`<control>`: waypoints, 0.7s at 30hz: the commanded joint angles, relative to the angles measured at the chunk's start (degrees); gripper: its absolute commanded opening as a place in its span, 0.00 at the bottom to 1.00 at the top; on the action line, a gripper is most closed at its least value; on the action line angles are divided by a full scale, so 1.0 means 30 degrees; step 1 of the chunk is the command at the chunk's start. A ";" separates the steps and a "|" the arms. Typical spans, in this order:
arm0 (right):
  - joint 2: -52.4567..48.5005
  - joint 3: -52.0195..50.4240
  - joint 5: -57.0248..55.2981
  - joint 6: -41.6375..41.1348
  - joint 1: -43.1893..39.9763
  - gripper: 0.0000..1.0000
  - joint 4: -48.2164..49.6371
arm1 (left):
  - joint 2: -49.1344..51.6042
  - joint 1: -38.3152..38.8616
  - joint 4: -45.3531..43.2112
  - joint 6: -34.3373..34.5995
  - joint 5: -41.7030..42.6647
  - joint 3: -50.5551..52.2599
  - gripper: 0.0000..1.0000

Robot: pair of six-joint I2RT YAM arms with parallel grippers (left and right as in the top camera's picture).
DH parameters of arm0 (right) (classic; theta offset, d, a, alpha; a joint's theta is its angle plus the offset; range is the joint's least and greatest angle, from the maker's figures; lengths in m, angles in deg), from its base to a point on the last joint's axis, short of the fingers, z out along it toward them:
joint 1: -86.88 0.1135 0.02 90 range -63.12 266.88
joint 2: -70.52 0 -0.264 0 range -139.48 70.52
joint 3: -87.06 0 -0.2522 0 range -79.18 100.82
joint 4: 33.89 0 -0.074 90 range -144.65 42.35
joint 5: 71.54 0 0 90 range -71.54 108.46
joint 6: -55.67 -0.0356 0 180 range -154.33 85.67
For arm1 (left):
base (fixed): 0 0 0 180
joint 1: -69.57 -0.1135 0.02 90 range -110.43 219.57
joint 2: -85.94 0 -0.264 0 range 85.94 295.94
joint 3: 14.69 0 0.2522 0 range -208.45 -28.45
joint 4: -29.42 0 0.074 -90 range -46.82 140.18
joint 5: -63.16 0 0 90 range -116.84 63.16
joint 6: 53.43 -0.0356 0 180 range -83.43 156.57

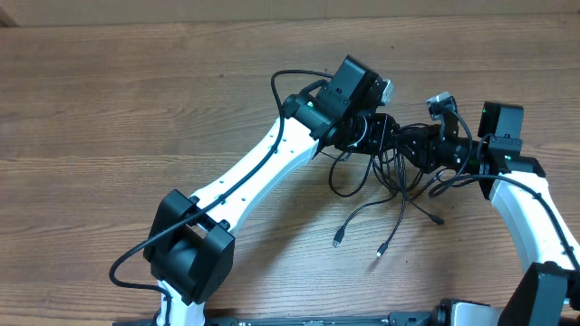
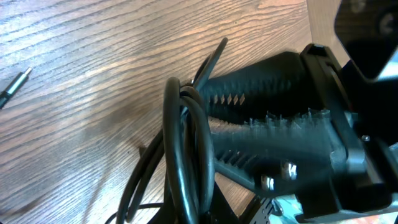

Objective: Untangle cables

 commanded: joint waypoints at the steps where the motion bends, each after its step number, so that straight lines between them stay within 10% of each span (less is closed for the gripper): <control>1: 0.0000 0.0255 0.0175 0.0168 -0.0029 0.06 0.0146 | -0.0277 0.0007 0.0036 -0.0386 0.0102 -0.0036 0.04; 15: 0.0000 0.0255 0.0175 0.0168 -0.0029 0.04 0.0233 | -0.0277 -0.0007 0.0262 -0.0357 -0.1341 -0.0036 0.04; 21: 0.0000 0.0255 0.0168 0.0168 -0.0029 0.04 0.0109 | -0.0277 -0.0379 0.2412 0.4065 -0.6346 -0.0036 0.04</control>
